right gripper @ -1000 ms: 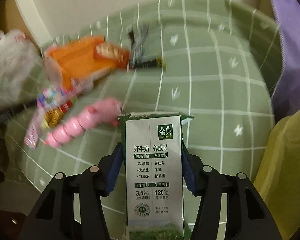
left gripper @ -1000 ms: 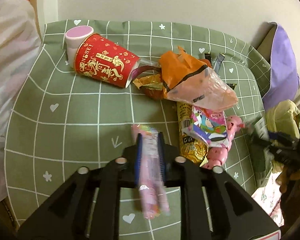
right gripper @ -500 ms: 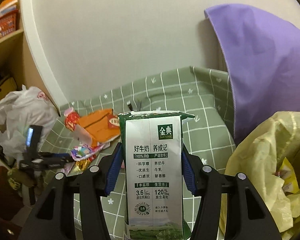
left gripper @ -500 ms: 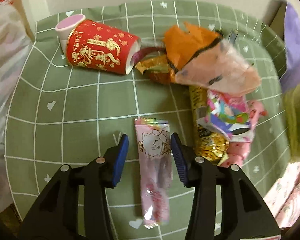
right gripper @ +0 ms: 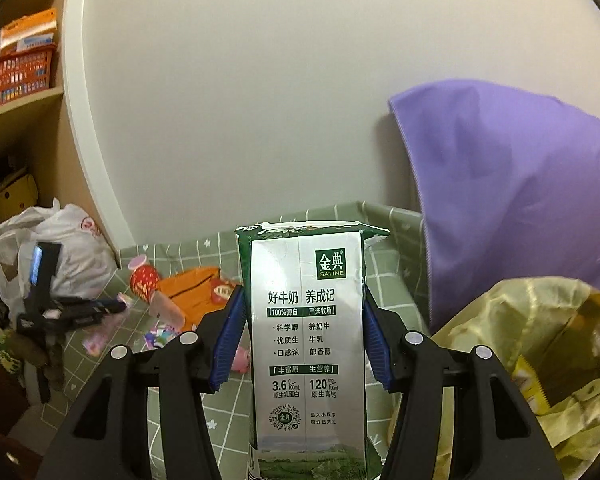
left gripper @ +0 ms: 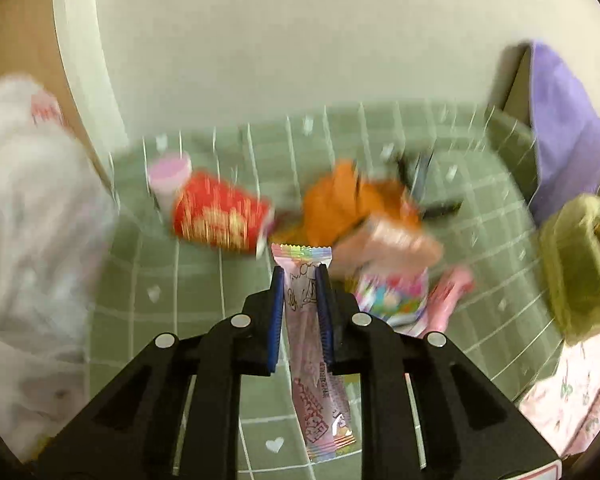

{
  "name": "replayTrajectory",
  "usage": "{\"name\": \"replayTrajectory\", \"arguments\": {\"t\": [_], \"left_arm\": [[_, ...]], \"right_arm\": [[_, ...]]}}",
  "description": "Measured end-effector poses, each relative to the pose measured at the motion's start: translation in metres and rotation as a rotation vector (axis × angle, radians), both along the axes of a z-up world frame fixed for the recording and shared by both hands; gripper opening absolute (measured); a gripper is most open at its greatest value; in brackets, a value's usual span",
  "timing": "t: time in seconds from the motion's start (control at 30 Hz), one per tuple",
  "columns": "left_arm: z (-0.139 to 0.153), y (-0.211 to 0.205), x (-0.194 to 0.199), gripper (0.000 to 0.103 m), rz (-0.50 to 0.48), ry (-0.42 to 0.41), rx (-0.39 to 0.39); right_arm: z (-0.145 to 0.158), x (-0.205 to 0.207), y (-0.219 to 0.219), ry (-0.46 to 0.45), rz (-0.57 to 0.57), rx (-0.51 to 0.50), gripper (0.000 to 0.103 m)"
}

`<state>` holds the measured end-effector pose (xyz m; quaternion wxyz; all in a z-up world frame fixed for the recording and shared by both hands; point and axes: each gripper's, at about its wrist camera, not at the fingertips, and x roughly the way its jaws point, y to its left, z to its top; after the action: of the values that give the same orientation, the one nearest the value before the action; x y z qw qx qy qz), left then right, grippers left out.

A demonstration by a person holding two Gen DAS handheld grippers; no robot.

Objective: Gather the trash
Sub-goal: 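Carry both items to the yellow-bagged bin and open both grippers over it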

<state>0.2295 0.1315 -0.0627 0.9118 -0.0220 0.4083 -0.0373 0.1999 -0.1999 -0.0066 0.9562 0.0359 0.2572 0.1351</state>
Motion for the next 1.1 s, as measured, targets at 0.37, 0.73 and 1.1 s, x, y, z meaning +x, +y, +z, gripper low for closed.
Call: {"name": "replayTrajectory", "arguments": {"t": [0.37, 0.73, 1.1], "left_arm": [[0.139, -0.113, 0.011, 0.018, -0.392, -0.362, -0.289], [0.183, -0.279, 0.026, 0.02, -0.812, -0.396, -0.439], [0.096, -0.392, 0.06, 0.02, -0.969, -0.072, -0.488]], "right_arm": [[0.056, -0.037, -0.047, -0.14, -0.125, -0.042, 0.052], [0.131, -0.084, -0.148, -0.245, -0.376, -0.093, 0.052], [0.101, -0.075, -0.208, -0.178, -0.514, -0.03, 0.052]]}}
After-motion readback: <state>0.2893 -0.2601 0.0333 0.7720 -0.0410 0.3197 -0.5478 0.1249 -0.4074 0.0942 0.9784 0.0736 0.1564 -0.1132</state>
